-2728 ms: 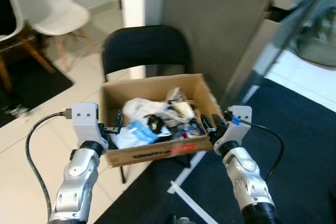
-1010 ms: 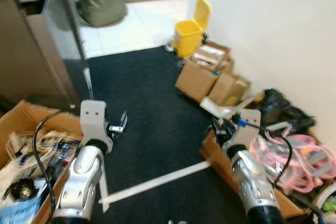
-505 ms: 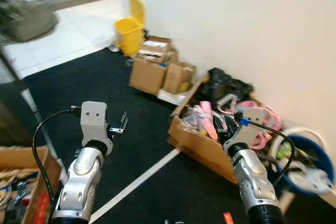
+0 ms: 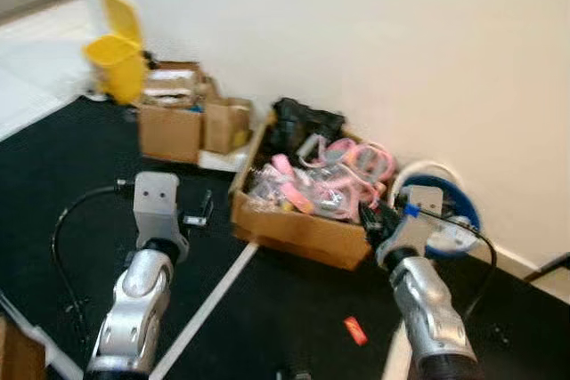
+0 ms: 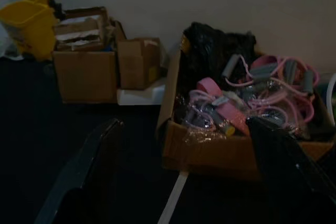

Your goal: Picking trash to rubbish bin

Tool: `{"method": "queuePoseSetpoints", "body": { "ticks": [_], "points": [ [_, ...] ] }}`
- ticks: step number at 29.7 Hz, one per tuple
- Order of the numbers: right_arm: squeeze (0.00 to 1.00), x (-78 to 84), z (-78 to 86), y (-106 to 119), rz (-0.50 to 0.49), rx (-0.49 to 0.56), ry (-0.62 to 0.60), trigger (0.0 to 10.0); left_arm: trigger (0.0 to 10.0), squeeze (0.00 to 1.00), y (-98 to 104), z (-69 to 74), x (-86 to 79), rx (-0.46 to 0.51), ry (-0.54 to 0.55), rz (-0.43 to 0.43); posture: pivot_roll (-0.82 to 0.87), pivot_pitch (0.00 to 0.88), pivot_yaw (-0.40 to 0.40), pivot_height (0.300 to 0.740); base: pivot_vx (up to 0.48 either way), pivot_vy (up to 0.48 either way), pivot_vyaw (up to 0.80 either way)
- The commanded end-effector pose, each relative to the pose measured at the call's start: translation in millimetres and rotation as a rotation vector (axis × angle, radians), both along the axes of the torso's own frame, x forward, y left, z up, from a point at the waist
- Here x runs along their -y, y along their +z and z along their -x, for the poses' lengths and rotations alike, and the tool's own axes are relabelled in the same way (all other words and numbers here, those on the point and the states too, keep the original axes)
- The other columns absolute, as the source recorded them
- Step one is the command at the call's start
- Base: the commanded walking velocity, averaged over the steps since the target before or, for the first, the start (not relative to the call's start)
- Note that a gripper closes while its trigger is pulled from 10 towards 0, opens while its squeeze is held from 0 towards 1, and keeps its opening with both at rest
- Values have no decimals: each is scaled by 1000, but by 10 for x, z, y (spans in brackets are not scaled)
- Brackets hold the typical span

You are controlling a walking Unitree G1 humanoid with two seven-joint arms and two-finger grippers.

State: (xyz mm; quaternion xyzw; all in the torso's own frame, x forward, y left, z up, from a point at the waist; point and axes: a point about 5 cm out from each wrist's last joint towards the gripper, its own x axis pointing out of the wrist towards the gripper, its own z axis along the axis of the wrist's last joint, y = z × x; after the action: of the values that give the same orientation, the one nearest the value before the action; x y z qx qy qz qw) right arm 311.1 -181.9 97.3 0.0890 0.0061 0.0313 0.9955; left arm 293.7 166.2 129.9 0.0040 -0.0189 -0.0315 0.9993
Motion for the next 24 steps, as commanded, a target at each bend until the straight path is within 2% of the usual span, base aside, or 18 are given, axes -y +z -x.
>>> {"method": "queuePoseSetpoints", "body": {
  "ticks": [1,24],
  "points": [
    [0,12,22,-42,3,-20,-4,10000,10000,0,-43,15,-10,-24,2,-12,41,163,-18,740,0,0,-800],
    [0,-6,51,-95,0,-33,-1,10000,10000,0,-72,36,9,-27,-17,-49,58,132,-15,740,0,0,-800]
  ]
}}
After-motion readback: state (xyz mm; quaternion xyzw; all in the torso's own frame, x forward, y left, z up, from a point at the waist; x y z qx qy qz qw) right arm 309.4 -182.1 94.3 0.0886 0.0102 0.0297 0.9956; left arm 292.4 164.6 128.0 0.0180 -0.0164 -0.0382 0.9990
